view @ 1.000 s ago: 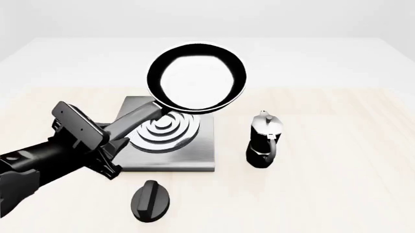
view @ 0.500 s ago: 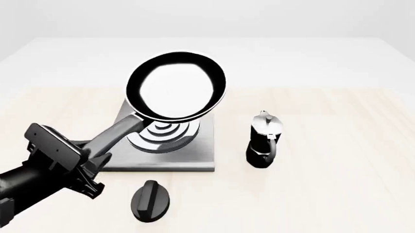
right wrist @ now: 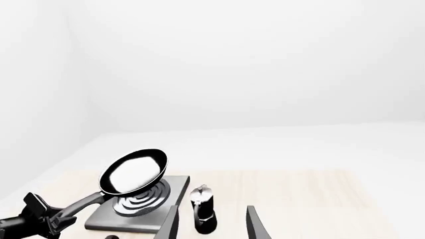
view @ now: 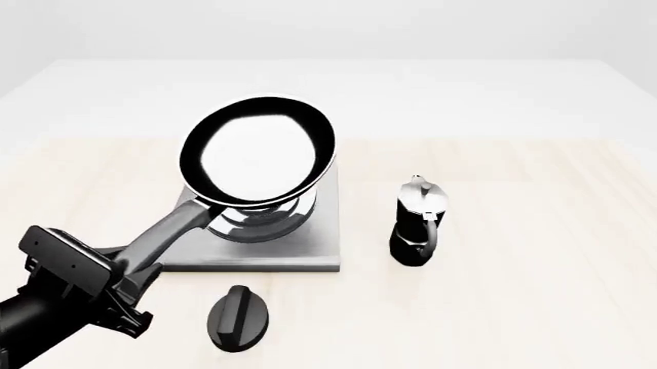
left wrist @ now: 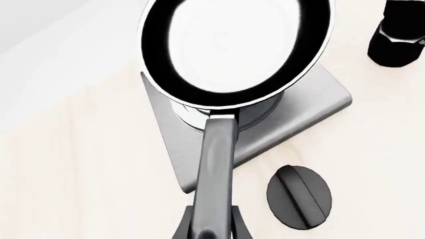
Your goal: Put the frying pan on the stove.
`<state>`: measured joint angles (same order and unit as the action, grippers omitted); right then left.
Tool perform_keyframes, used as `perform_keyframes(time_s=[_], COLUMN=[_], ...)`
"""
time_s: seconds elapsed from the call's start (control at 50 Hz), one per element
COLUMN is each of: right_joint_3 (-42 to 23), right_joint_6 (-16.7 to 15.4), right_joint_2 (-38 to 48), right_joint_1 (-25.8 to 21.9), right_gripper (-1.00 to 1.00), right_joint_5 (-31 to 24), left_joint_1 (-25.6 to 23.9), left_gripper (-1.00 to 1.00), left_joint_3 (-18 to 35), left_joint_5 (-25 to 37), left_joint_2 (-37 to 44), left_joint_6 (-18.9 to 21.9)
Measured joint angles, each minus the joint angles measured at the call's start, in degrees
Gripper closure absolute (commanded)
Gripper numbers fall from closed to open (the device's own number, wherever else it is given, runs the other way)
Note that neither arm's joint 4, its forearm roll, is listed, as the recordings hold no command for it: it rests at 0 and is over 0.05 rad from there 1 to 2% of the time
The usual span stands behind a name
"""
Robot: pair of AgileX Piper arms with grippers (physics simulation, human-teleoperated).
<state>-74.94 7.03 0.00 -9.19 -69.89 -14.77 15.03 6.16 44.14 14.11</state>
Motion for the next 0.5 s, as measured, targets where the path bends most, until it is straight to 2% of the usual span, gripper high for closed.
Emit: perform_keyframes(time_s=[0.5], right_joint_3=[0.1], right_joint_6=[0.1], right_joint_2=[0.0], right_joint_1=[0.1], right_gripper=[-1.00], right_joint_5=[0.0], left_joint_1=[2.1], left_gripper=[1.00], left_joint_3=[-3.8], left_joint_5=[-4.5], left_joint_2=[1.6], left_joint_6=[-1.3])
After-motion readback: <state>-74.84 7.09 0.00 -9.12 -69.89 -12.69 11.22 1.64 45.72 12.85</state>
